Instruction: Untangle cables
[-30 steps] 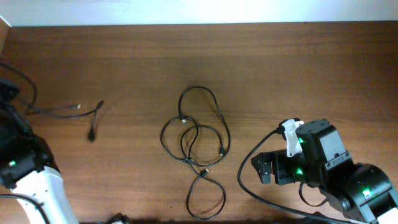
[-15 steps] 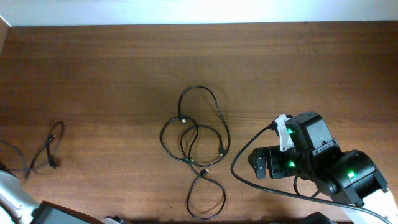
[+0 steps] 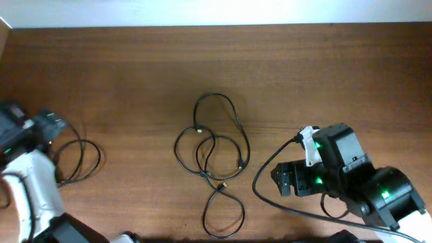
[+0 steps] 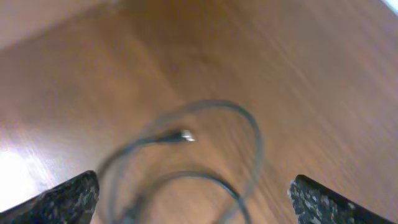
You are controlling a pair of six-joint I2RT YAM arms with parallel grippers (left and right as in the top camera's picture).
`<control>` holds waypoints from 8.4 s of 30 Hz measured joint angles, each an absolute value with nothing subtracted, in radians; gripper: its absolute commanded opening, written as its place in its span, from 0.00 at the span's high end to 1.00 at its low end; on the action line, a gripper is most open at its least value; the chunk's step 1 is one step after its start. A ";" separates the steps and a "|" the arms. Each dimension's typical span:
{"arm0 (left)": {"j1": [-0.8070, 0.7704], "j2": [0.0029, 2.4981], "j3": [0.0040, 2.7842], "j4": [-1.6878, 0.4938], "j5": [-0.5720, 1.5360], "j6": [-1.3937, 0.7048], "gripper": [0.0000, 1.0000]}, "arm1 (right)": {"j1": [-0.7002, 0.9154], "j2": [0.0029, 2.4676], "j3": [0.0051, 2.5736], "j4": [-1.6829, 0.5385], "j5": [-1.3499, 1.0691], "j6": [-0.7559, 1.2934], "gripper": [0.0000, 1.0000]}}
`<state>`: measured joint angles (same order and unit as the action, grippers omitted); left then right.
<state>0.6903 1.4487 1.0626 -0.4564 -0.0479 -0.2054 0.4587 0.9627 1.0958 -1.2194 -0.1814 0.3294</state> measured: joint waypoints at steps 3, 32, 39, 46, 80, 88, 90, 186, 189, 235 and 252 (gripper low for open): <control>0.410 1.449 1.063 -0.534 0.043 -0.187 0.01 | 0.459 0.901 1.096 -1.224 -0.181 0.332 0.05; -0.604 1.599 0.999 -0.874 0.047 -0.631 0.01 | 0.459 0.824 1.096 -1.235 -0.181 0.348 0.05; -0.604 1.599 0.943 -0.818 0.045 -0.702 0.40 | 0.459 0.824 1.096 -1.234 -0.181 0.348 0.05; -0.604 1.599 0.877 -0.751 0.044 -0.708 0.48 | 0.459 0.824 1.096 -1.234 -0.181 0.349 0.05; -0.398 0.957 1.136 -0.341 -0.668 -0.350 1.00 | 0.459 0.824 1.096 -1.234 -0.181 0.360 0.05; 0.054 1.327 1.139 0.393 -0.775 -0.096 1.00 | 0.459 0.824 1.095 -1.234 -0.178 0.359 0.04; 0.131 1.404 1.140 0.537 -0.775 0.014 1.00 | 0.459 0.824 1.094 -1.235 -0.169 0.359 0.03; 0.002 1.814 1.367 -0.218 -0.326 0.159 1.00 | 0.459 0.824 1.094 -1.257 -0.144 0.359 0.04; 0.002 1.925 1.367 -0.223 -0.326 0.169 0.94 | 0.459 0.824 1.094 -1.257 -0.139 0.359 0.04; -0.579 1.642 1.377 -0.932 0.046 0.176 0.01 | 0.459 0.824 1.094 -1.279 -0.120 0.359 0.04; -0.579 1.642 1.377 -0.932 0.046 0.176 0.01 | 0.459 0.824 1.094 -1.279 -0.120 0.359 0.04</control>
